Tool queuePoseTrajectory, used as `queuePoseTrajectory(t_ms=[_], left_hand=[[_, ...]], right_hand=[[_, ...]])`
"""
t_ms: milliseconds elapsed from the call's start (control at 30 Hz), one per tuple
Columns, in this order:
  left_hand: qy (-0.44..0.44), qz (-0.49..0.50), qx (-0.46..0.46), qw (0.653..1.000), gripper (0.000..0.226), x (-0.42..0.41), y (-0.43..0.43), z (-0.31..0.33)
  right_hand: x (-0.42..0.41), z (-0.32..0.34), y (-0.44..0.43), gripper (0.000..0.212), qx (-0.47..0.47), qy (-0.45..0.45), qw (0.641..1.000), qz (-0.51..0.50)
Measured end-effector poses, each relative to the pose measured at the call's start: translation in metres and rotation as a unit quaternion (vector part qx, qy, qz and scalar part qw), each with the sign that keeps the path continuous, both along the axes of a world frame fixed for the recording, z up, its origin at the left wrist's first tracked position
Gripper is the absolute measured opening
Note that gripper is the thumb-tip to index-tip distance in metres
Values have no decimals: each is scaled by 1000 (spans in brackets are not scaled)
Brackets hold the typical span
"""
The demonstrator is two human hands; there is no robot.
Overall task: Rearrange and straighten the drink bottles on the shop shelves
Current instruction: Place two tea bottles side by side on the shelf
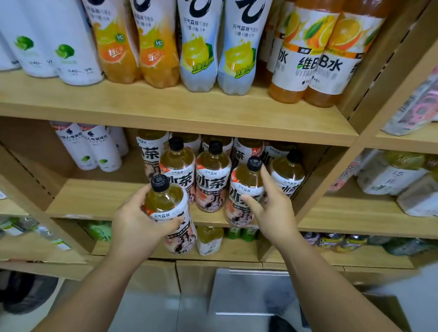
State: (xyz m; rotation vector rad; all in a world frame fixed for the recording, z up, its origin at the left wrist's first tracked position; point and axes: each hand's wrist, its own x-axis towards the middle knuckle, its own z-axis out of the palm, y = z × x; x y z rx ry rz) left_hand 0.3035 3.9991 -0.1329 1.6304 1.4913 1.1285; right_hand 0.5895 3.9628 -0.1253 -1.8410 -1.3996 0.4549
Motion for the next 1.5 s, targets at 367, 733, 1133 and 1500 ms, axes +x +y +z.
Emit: queuePoseTrajectory(t_ms=[367, 733, 1133, 1500], left_hand=[[-11, -15, -16, 1000, 79, -5, 8, -11], [-6, 26, -23, 999, 83, -34, 16, -19], [-9, 29, -17, 999, 86, -41, 19, -15], [-27, -1, 8, 1000, 76, -51, 16, 7]], right_hand=[[-35, -27, 0, 62, 8, 63, 978, -199], [-32, -37, 15, 62, 18, 46, 978, -202], [-44, -48, 11, 71, -8, 51, 973, -223], [-47, -56, 29, 49, -42, 76, 968, -236]])
